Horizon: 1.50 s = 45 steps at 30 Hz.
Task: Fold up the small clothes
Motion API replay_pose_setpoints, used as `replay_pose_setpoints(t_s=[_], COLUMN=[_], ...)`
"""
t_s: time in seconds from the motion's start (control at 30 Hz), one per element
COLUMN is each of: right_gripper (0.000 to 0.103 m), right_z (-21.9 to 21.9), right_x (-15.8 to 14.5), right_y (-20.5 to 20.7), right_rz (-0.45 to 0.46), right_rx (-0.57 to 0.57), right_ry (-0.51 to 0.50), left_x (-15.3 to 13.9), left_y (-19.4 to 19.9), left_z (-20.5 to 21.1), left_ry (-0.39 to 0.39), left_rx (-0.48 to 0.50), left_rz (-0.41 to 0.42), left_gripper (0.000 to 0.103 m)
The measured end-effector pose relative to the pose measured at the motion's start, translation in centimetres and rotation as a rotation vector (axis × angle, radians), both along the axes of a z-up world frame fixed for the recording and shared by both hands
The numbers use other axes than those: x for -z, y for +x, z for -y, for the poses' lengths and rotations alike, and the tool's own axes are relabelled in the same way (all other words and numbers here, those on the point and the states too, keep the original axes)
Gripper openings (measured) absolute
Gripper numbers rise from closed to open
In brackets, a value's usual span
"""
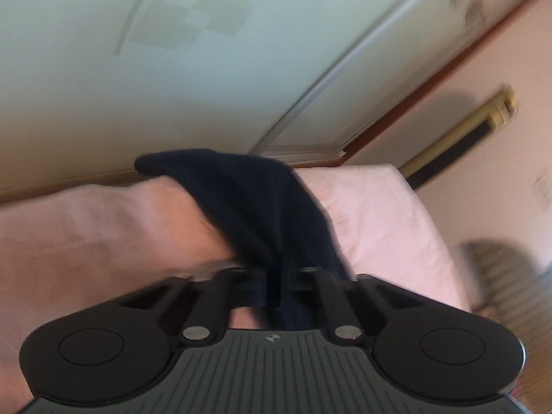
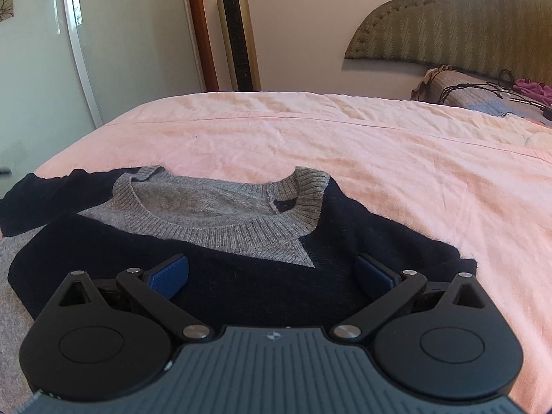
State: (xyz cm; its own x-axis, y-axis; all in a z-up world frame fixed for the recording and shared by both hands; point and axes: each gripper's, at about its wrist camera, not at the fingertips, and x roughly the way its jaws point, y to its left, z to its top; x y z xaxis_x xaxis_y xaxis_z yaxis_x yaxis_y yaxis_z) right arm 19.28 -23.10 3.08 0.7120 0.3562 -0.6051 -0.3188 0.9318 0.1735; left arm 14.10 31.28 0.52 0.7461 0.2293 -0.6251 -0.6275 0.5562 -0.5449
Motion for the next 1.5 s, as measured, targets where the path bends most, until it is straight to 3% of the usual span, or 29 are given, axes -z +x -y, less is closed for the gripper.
replay_pose_setpoints(t_s=[0.1, 0.2, 0.27, 0.33, 0.37, 0.43, 0.47, 0.5, 0.6, 0.67, 0.73, 0.77, 0.8, 0.87, 0.97, 1.03, 1.1, 1.13, 1.2, 1.27, 1.37, 1.43, 1.5], right_gripper=[0.102, 0.102, 0.102, 0.103, 0.102, 0.102, 0.102, 0.102, 0.102, 0.102, 0.103, 0.103, 0.103, 0.103, 0.102, 0.097, 0.097, 0.097, 0.097, 0.095, 0.093, 0.086, 0.072], right_z=[0.2, 0.4, 0.6, 0.8, 0.9, 1.0, 1.1, 1.2, 1.5, 1.6, 1.6, 1.6, 1.6, 1.4, 0.7, -0.8, -2.8, -4.7, -8.4, -11.8, -15.5, -17.7, -18.8], right_x=[0.0, 0.0, 0.0, 0.0, -0.1, -0.1, -0.1, 0.0, 0.0, 0.0, 0.0, 0.0, 0.0, 0.0, -0.4, -1.9, -4.0, -5.0, -6.2, -6.4, -5.6, -4.6, -3.8], right_y=[0.0, 0.0, 0.1, 0.1, 0.1, 0.1, 0.1, 0.1, 0.1, 0.1, 0.2, 0.2, 0.2, 0.1, 0.0, -1.5, -4.1, -5.4, -7.7, -9.2, -9.8, -9.5, -8.9], right_rz=[-0.001, -0.002, -0.004, -0.006, -0.007, -0.008, -0.008, -0.009, -0.011, -0.011, -0.011, -0.011, -0.011, -0.011, -0.008, 0.046, 0.135, 0.170, 0.235, 0.267, 0.316, 0.306, 0.260], right_rx=[0.001, 0.001, 0.004, 0.008, 0.010, 0.012, 0.013, 0.016, 0.025, 0.027, 0.027, 0.027, 0.027, 0.028, 0.048, 0.087, -0.018, -0.108, -0.279, -0.397, -0.471, -0.493, -0.515], right_ry=[0.011, 0.024, 0.041, 0.057, 0.062, 0.073, 0.077, 0.083, 0.104, 0.110, 0.109, 0.109, 0.108, 0.097, 0.037, -0.019, 0.035, 0.012, -0.073, -0.157, -0.272, -0.354, -0.376], left_x=[-2.1, -5.5, -7.4, -7.2, -6.2, -3.4, -1.9, -0.6, 0.8, 0.2, -0.6, -0.9, -1.3, -2.0, -2.0, -1.4, -1.0, -0.9, -1.4, -1.7, -1.0, -1.1, -1.1], left_y=[0.1, -0.3, -0.8, -2.5, -3.4, -5.0, -5.8, -6.6, -9.2, -10.5, -11.3, -11.8, -12.2, -12.2, -11.4, -10.9, -10.3, -10.0, -10.7, -11.8, -14.4, -15.3, -15.3], left_z=[2.9, 8.1, 15.3, 24.0, 28.0, 33.7, 35.7, 37.0, 38.5, 38.2, 37.1, 36.6, 35.9, 34.2, 30.9, 29.4, 27.6, 26.5, 24.7, 24.0, 23.4, 23.0, 22.4], left_ry=[0.209, 0.444, 0.686, 0.959, 1.039, 1.051, 1.058, 1.086, 1.244, 1.220, 1.203, 1.186, 1.155, 1.013, 0.719, 0.627, 0.531, 0.481, 0.432, 0.461, 0.538, 0.529, 0.511], left_rx=[0.040, 0.150, 0.358, 0.674, 0.850, 1.162, 1.266, 1.302, 1.236, 1.242, 1.238, 1.221, 1.194, 1.131, 1.056, 0.981, 0.913, 0.881, 0.884, 0.923, 0.915, 0.883, 0.843], left_rz=[-0.028, 0.073, 0.150, 0.204, 0.184, 0.103, 0.061, 0.035, 0.056, 0.057, 0.076, 0.088, 0.106, 0.116, 0.113, 0.066, -0.003, -0.038, -0.039, -0.061, -0.027, 0.016, 0.017], left_gripper=[0.003, 0.003, 0.003, 0.004, 0.004, 0.006, 0.007, 0.007, 0.014, 0.027, 0.052, 0.076, 0.086, 0.085, 0.085, 0.085, 0.085, 0.085, 0.085, 0.085, 0.086, 0.086, 0.088])
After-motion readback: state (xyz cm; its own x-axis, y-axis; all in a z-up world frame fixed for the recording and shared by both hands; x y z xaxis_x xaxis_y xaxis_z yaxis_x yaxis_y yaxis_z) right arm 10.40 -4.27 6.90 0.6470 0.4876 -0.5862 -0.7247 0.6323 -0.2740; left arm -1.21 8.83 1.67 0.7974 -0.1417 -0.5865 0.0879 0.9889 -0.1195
